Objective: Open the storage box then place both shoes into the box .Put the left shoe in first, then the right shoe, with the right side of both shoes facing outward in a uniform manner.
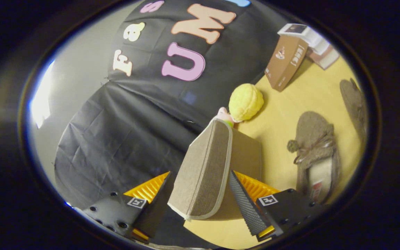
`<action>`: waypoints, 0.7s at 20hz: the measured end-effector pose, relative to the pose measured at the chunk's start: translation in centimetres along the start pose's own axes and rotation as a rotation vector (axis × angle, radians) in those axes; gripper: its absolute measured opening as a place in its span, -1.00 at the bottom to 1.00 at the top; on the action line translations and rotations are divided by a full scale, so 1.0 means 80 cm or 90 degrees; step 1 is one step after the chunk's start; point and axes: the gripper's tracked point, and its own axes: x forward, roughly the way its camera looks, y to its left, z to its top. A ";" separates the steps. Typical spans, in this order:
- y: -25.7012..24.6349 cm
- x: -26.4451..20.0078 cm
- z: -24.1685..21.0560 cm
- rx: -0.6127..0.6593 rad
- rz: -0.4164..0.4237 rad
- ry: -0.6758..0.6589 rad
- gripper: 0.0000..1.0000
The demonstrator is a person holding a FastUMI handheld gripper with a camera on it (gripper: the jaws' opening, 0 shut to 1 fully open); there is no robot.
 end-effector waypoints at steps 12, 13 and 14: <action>-0.025 0.027 -0.039 0.207 0.033 0.063 0.99; -0.028 0.031 -0.039 0.217 0.033 0.062 0.98; -0.030 0.031 -0.042 0.232 0.030 0.067 0.97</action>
